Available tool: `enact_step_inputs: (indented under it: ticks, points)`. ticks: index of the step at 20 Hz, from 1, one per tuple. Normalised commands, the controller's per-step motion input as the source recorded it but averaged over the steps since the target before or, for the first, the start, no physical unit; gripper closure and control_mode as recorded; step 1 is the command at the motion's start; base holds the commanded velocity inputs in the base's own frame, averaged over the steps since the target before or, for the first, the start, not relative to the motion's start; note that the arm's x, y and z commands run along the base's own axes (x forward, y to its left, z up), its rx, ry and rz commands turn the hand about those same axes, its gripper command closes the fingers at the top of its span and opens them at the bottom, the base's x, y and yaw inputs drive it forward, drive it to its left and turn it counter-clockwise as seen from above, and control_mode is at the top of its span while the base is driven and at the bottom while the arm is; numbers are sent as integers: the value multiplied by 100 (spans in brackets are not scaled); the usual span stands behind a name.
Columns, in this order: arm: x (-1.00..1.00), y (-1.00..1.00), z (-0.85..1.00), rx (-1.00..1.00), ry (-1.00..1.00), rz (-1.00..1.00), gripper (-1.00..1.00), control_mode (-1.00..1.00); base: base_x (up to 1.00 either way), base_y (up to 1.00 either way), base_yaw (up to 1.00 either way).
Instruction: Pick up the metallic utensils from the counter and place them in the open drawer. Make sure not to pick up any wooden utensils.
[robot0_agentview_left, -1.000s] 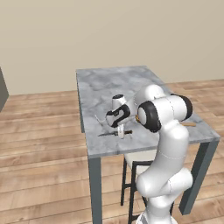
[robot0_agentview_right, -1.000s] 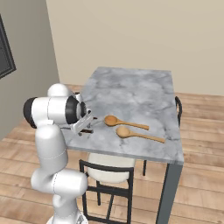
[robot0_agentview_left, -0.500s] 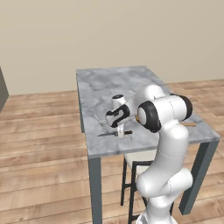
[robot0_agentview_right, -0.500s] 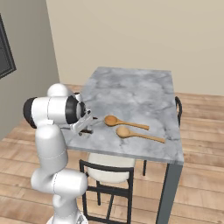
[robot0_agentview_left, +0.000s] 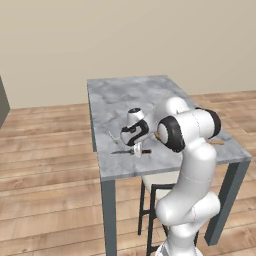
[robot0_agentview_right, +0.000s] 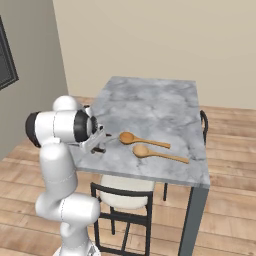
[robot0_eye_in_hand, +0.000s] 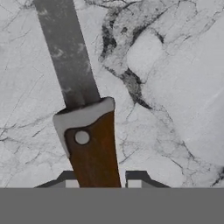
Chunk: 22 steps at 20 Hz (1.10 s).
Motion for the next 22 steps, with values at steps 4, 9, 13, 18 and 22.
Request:
enact_step_inputs:
  ticks: [4, 9, 13, 18, 22]
  points:
    - [-27, 0, 5, 0, -49, -16, 100, -100, 0, 0, 0]
    - [-42, -5, 42, 1, -80, -31, 100, -100, 0, 0, 0]
    - [-44, -18, 61, 22, -33, -17, 100, -100, 0, 0, 0]
    - [-28, -20, 77, 31, 0, -15, 100, -100, 0, 0, 0]
    - [-13, -21, 94, 36, 22, -11, 100, -100, 0, 0, 0]
